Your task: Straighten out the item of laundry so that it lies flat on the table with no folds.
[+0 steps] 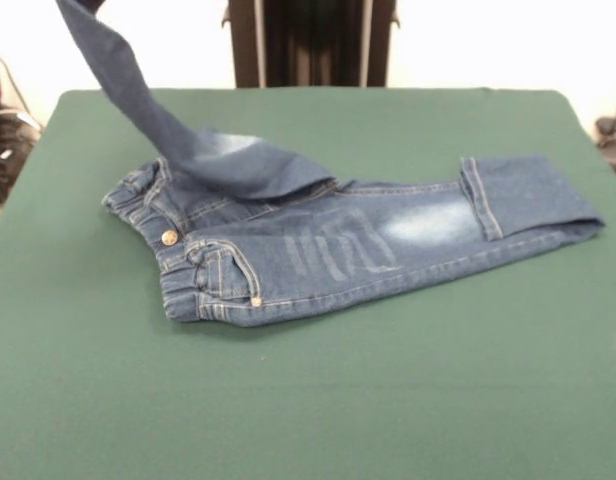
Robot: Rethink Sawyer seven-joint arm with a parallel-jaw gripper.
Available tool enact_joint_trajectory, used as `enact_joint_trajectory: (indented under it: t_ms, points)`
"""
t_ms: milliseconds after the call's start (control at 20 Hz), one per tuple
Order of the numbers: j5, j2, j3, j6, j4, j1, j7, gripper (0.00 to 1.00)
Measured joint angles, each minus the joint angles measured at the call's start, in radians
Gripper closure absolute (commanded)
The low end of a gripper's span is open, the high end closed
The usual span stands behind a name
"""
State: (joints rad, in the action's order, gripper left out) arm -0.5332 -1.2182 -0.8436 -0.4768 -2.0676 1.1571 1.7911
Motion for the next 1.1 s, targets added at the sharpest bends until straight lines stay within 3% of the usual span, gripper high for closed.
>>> enact_joint_trajectory:
  t_ms: [250, 450, 900, 1100]
  points:
    - [-0.028, -0.018, -0.105, 0.0, 0.0, 0.031, -0.135, 1.0]
    - [-0.064, -0.012, -0.127, 0.0, 0.0, 0.007, -0.174, 1.0]
    - [-0.44, 0.155, -0.125, -0.037, 0.003, -0.132, -0.203, 1.0]
    - [-0.534, 0.236, -0.117, -0.144, 0.006, -0.189, -0.282, 1.0]
